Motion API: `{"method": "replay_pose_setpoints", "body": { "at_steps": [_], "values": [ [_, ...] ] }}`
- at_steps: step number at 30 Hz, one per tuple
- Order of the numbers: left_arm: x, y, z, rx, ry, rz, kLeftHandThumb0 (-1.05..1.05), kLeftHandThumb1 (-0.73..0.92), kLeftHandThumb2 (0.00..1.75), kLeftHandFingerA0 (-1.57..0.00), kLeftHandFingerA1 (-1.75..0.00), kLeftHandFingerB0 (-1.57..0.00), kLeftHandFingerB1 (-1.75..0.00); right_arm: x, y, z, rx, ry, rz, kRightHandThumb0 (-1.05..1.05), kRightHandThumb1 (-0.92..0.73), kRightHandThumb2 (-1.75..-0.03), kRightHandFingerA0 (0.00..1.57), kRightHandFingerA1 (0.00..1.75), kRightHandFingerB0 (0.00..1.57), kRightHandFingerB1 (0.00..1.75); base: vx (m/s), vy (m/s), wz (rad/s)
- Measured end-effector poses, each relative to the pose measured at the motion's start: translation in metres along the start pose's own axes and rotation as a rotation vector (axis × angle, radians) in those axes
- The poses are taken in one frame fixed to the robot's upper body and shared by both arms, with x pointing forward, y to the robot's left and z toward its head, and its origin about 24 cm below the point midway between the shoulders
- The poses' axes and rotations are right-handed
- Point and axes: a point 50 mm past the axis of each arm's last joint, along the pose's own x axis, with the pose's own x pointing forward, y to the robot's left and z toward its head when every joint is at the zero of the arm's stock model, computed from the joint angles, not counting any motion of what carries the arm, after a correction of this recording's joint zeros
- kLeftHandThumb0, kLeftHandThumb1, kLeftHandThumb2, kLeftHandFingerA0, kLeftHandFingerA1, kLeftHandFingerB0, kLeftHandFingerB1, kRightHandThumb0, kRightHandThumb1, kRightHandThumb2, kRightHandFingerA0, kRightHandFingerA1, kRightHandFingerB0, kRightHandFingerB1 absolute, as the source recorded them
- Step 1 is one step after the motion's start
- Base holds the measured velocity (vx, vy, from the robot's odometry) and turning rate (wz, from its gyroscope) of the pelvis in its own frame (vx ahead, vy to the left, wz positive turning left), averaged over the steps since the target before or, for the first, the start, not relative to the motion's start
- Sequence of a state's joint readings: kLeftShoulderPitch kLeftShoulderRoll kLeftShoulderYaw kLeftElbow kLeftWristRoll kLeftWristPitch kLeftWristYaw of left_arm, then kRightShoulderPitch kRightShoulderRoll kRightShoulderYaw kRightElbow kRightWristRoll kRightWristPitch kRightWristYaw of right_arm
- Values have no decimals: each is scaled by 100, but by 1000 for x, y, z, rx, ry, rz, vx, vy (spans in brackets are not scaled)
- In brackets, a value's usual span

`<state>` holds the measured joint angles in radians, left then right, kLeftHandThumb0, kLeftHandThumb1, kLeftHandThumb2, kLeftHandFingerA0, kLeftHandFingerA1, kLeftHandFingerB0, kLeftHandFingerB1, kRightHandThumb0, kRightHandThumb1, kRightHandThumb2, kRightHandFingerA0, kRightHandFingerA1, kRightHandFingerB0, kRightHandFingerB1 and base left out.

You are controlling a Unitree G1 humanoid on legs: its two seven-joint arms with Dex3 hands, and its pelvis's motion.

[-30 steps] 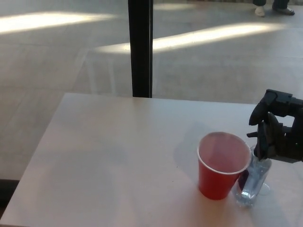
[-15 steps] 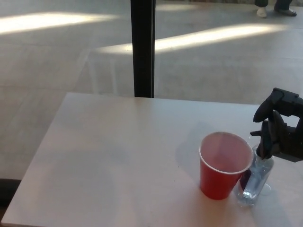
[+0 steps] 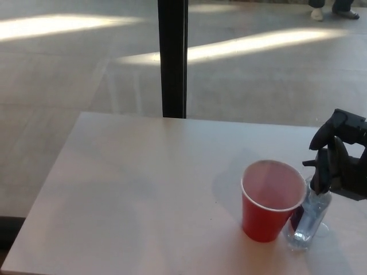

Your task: The robot uses its right hand fist to press the hand soap kept in the middle of the table to get liquid hand soap out

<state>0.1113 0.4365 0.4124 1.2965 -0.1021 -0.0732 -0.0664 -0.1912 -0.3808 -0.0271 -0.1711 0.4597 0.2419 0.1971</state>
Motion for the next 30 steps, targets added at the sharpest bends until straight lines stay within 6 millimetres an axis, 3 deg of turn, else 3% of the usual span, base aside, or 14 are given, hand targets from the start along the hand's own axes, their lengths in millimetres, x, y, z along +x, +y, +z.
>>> {"method": "replay_pose_setpoints", "body": {
  "at_steps": [2, 5, 7, 8, 11, 17, 19, 20, 28, 29, 30],
  "values": [
    [0, 0, 0, 0, 0, 0, -59, 77, 62, -71, -66, -51, -52, 0, 0, 1, 2, -3, -1, -25, -66, -112, 94, 175, 67, 162, 0, 0, 0],
    [0, 0, 0, 0, 1, 0, -59, 76, 62, -75, -67, -52, -51, 0, -2, 3, -1, -10, -4, -22, -64, -116, 94, 175, 66, 162, 0, 0, 0],
    [0, 0, -1, 0, 1, 0, -59, 77, 63, -74, -67, -51, -52, 0, -4, 7, -3, -23, -9, -25, -76, -95, 94, 175, 58, 171, 0, 0, 0],
    [0, 0, -1, 1, 1, 0, -59, 77, 63, -72, -65, -50, -51, 1, -5, 9, -3, -24, -10, -23, -60, -118, 95, 175, 67, 165, 0, 0, 0],
    [0, 0, -1, 1, 2, 0, -60, 77, 63, -72, -64, -51, -50, 4, -7, 15, -8, -32, -11, -23, -53, -129, 96, 175, 65, 169, 0, 0, 0],
    [0, 0, -1, 1, 3, 0, -61, 76, 63, -71, -66, -51, -52, 13, -12, 24, -9, -15, -18, -19, -56, -128, 96, 175, 63, 163, 0, 0, 0],
    [0, 0, -2, 1, 4, 1, -61, 76, 63, -70, -66, -51, -51, 19, -16, 33, -8, -22, -31, -17, -58, -128, 95, 175, 63, 161, 0, 0, 0],
    [0, 1, -2, 1, 5, 1, -62, 77, 63, -71, -65, -51, -51, 21, -18, 37, -7, -28, -37, -21, -50, -134, 94, 175, 68, 155, 0, 0, 0],
    [-1, 1, -3, 2, 7, 2, -63, 77, 64, -68, -63, -47, -50, 37, -45, 99, 18, -158, -135, -20, -61, -123, 92, 175, 63, 157, 0, 0, 0],
    [-1, 1, -3, 3, 8, 2, -63, 77, 63, -68, -64, -48, -51, 36, -49, 105, 24, -170, -149, -12, -81, -108, 84, 175, 46, 173, 0, 0, 0],
    [-1, 2, -4, 3, 10, 3, -63, 77, 63, -68, -65, -48, -51, 35, -55, 112, 34, -184, -169, -11, -87, -102, 75, 175, 35, 173, 0, 0, 0]
  ]
}}
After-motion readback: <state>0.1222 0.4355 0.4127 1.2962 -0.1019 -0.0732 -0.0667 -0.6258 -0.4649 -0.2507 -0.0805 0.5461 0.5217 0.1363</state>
